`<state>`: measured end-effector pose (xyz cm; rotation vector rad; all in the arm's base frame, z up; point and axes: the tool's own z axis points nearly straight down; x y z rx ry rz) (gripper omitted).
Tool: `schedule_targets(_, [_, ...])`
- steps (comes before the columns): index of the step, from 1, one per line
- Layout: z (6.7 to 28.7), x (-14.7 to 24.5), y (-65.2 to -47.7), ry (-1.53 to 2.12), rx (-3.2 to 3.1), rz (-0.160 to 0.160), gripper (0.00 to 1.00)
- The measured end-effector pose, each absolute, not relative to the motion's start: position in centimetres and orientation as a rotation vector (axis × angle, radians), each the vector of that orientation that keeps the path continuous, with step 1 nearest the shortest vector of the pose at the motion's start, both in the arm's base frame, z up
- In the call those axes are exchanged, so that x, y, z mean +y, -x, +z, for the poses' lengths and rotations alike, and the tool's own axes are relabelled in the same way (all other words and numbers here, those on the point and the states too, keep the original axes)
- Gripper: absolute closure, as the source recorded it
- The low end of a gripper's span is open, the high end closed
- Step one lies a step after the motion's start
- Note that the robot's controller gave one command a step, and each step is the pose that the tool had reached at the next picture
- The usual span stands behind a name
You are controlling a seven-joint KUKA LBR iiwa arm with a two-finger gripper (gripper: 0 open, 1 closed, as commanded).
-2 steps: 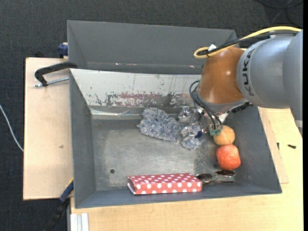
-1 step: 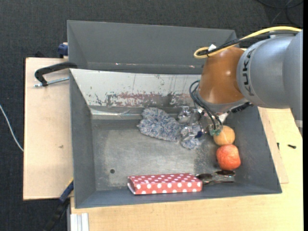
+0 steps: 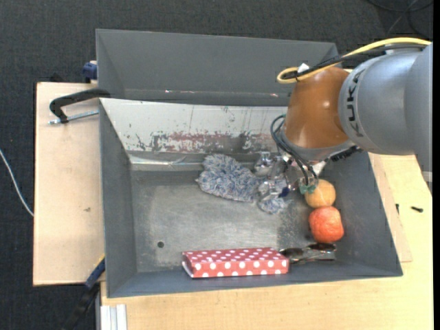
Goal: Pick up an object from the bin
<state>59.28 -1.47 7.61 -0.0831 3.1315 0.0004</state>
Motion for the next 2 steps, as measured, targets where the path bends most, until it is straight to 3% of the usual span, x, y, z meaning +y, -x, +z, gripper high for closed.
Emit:
schedule_targets(1, [10.9,-2.9,-59.4,0.17,3.126,-0.001,1.0])
schedule_targets(2, [22.5,-5.1,-59.1,0.315,3.12,0.0,1.0])
